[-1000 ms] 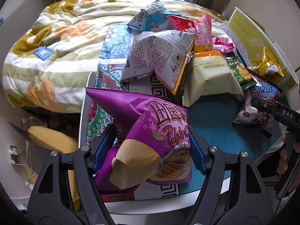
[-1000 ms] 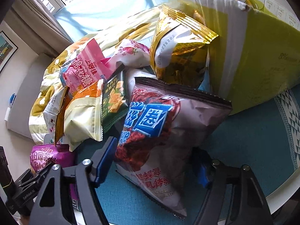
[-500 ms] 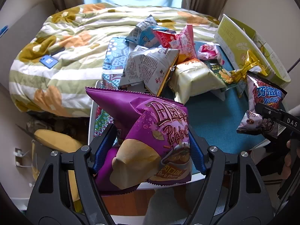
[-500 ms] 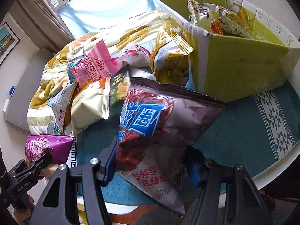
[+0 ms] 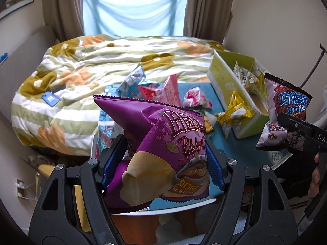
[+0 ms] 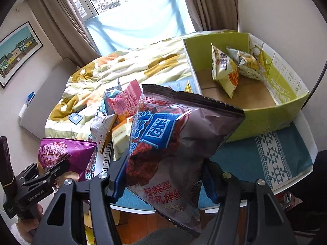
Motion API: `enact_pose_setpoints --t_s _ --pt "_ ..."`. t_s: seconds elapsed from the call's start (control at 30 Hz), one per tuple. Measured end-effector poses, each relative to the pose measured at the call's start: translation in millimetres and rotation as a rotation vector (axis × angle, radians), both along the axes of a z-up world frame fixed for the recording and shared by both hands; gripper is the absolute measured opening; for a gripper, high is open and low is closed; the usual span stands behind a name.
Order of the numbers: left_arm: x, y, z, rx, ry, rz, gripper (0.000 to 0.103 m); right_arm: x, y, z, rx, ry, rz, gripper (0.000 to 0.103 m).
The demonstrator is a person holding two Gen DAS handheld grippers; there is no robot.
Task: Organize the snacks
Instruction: 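Carry both bags over the cardboard box and release them inside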
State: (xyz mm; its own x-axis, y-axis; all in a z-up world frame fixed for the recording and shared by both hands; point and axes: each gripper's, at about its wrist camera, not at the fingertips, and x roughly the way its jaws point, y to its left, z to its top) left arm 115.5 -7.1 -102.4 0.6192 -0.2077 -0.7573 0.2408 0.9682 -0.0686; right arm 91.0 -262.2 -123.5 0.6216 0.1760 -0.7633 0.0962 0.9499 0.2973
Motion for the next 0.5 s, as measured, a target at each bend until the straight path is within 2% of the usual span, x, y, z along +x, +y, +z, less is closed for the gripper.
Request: enact_pose_setpoints --t_s 0.17,0.3,0.5 --pt "22 -54 35 -0.024 -0.065 -0.038 0.07 12 -35 33 -0.019 -0.062 0.005 0.058" --pt "44 -105 55 -0.04 -0.093 -0.073 0.071 23 -74 48 -0.042 -0.082 -0.007 0.058" --pt "78 -189 54 -0.058 -0.062 -0.131 0.071 44 -133 52 -0.057 -0.064 -0.016 0.058"
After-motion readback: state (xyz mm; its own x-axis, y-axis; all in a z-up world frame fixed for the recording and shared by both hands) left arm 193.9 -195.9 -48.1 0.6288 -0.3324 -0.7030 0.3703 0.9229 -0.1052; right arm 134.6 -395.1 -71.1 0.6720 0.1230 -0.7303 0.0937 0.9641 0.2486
